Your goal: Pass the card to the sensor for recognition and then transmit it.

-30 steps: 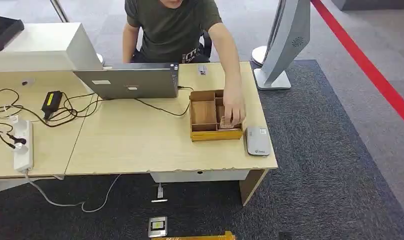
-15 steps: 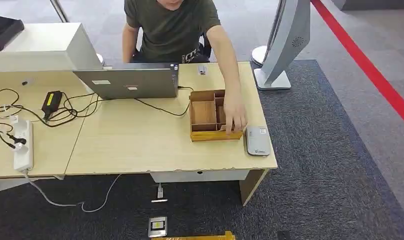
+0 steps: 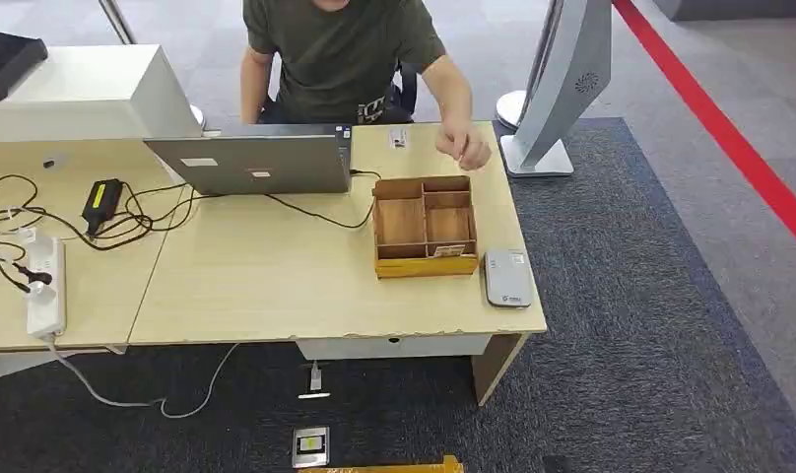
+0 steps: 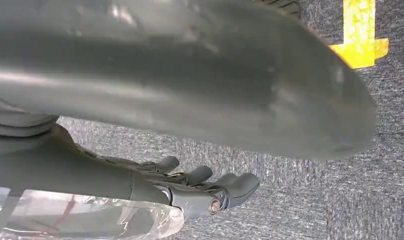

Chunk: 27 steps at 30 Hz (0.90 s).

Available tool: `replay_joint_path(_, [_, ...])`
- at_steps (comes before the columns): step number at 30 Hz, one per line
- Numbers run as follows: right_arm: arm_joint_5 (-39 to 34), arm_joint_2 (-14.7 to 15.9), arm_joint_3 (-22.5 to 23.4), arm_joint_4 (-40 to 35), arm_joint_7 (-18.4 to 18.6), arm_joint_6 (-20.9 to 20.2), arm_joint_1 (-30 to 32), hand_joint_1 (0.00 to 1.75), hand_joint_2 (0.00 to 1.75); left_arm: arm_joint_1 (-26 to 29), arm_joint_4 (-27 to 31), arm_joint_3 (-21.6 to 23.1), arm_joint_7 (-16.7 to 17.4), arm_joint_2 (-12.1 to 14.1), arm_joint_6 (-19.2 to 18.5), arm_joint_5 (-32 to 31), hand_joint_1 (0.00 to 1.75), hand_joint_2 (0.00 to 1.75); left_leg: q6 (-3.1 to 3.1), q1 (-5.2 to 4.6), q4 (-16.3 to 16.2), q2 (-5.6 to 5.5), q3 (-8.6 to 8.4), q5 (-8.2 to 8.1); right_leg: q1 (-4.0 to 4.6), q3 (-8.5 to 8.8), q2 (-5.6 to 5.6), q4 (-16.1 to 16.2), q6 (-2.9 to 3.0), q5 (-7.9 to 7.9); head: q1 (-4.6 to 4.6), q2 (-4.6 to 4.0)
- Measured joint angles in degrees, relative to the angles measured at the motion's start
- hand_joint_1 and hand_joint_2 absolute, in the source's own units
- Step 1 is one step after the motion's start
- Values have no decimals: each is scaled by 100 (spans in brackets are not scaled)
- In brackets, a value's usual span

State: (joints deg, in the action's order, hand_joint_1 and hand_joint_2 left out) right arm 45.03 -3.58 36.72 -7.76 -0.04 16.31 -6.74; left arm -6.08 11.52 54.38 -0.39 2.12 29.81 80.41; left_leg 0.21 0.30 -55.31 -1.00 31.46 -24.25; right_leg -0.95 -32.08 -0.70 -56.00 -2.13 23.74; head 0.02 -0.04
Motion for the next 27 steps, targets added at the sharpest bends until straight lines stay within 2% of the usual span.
replay_joint_path(8, [24,63,57,0,50,-72,0,0,0,0,0,-2,-85,-15,-59,37,0,0,0,-1,0,0,0,0,-1,0,0,1,0,0,2,0])
replay_joint_path(20, [-7,125,166,0,225,-107,3,0,0,1,0,2,-105,2,-418,-206,0,0,0,0,0,0,0,0,0,0,0,0,0,0,2,0])
replay_joint_path(24, [15,138,205,0,251,-125,4,0,0,-2,0,103,-221,63,-687,-514,0,0,0,0,0,0,1,0,0,-1,0,0,0,0,0,0])
replay_joint_path(27, [13,138,242,0,293,-162,4,0,0,-4,0,129,-293,81,-700,-479,0,0,0,0,0,0,1,0,0,-1,0,0,0,0,2,0])
